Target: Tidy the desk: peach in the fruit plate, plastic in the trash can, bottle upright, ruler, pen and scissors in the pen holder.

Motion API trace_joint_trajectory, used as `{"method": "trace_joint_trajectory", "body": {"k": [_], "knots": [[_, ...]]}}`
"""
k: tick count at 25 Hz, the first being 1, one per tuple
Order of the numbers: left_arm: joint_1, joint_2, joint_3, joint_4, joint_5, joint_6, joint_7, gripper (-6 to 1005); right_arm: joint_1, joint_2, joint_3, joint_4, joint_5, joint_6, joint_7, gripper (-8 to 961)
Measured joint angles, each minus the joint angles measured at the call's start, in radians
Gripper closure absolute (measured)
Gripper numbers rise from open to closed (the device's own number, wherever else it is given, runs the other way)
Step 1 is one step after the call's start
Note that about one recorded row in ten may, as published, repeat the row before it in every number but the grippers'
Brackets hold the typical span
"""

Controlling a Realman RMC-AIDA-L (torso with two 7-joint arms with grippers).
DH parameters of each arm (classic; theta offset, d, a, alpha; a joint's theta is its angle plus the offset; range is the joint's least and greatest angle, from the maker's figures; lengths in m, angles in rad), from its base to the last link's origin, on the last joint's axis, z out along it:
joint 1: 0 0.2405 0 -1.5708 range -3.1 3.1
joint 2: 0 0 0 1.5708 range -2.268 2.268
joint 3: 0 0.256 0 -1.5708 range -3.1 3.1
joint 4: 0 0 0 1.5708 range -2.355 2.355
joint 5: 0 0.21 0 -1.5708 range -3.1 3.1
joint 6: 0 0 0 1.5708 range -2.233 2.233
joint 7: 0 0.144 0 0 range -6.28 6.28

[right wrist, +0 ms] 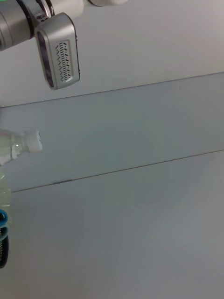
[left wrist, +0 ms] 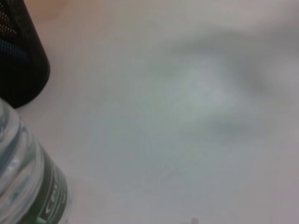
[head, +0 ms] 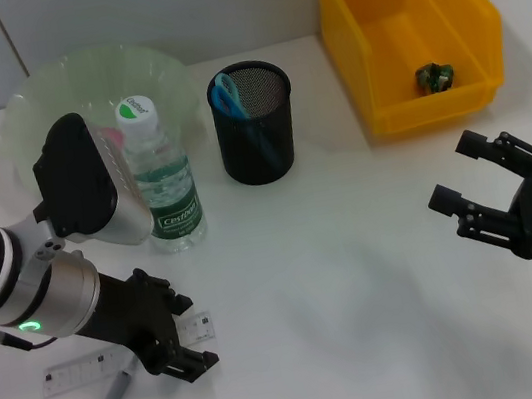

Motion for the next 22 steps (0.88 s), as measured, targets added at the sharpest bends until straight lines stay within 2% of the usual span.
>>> {"method": "trace_joint_trajectory", "body": {"k": [9, 19, 22], "knots": [[-0.003, 0.000, -0.001, -0.006, 0.000, -0.004, 0.017, 223, 0.001, 0.000, 0.000, 0.003, 0.000, 0.001, 0.000, 120], [-0.003, -0.001, 0.003, -0.006, 0.000, -0.009, 0.025, 297, 0.001, 0.000, 0.000, 0.003, 0.000, 0.001, 0.000, 120], [-0.003, -0.001, 0.006, -0.006, 0.001, -0.011, 0.026, 408, 0.001, 0.000, 0.000, 0.003, 0.000, 0.001, 0.000, 120]]}}
